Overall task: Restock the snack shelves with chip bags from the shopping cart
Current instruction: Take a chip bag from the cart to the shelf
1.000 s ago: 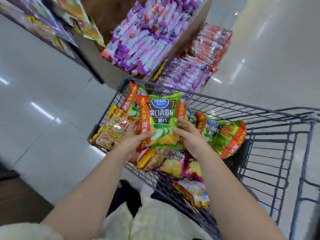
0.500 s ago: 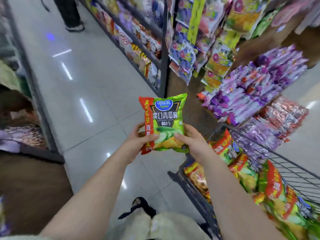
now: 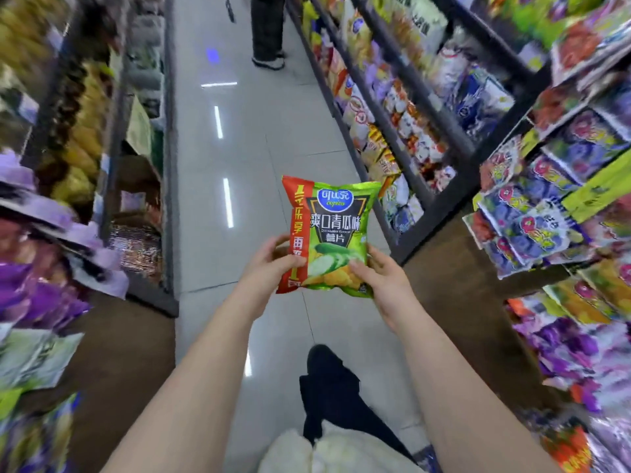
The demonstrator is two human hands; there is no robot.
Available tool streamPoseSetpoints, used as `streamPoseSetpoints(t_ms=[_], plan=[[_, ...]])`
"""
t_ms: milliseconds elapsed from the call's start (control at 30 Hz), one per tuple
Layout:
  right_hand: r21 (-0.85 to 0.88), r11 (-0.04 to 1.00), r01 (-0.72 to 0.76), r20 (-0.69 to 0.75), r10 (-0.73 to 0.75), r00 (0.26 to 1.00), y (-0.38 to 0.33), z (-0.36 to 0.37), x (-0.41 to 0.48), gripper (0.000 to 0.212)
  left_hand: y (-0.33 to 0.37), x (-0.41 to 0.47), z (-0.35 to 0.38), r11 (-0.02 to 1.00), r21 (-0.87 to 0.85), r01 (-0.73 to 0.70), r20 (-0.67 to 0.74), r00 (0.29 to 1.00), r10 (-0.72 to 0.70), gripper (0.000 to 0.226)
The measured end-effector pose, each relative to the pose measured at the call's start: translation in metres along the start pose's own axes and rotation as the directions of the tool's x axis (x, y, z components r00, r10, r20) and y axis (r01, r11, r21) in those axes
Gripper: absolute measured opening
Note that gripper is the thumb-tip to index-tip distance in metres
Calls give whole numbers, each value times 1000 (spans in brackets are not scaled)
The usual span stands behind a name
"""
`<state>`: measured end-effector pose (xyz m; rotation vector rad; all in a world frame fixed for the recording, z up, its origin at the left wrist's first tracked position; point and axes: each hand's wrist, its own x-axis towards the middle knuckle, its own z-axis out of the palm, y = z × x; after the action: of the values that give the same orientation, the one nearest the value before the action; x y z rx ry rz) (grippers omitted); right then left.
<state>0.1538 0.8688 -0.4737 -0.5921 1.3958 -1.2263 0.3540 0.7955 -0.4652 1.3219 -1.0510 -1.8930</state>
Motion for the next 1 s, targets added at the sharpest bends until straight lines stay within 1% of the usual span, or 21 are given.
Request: streamPoseSetpoints(t_ms=[67, 167, 267, 400, 500, 633, 767, 900, 1000], plan=[[6, 1000, -9, 53, 9, 999, -20, 8, 42, 33, 20, 33, -7, 999, -12, -45, -50, 998, 44, 55], [-7, 1000, 10, 133, -9, 991, -59, 18, 114, 49, 63, 90, -11, 995, -32, -99, -97, 991, 95, 49], [-27, 999, 45, 154, -40, 987, -112, 30, 187, 59, 119, 149, -10, 989, -27, -142, -124, 983, 138, 46], [-50, 990, 128, 141, -120, 983, -184, 49, 276, 52, 198, 225, -8, 976, -22, -215, -154, 966, 209, 47], [-31, 982, 185, 155, -178, 972, -229, 66, 341, 54, 250, 285, -10, 964, 0, -266, -156, 952, 262, 46], [3, 975, 222, 135, -220, 966, -276, 88, 424, 57, 312, 362, -17, 950, 12, -311, -165, 937, 309, 38], [8, 960, 280, 97, -279, 955, -332, 111, 509, 55, 380, 446, -27, 928, 4, -371, -136, 920, 369, 41], [-16, 926, 378, 67, -376, 924, -402, 138, 589, 45, 459, 532, -30, 872, 53, -487, -110, 865, 490, 44], [1, 907, 420, 7, -420, 907, -457, 158, 642, 41, 524, 597, -34, 850, 74, -521, -52, 849, 525, 47]])
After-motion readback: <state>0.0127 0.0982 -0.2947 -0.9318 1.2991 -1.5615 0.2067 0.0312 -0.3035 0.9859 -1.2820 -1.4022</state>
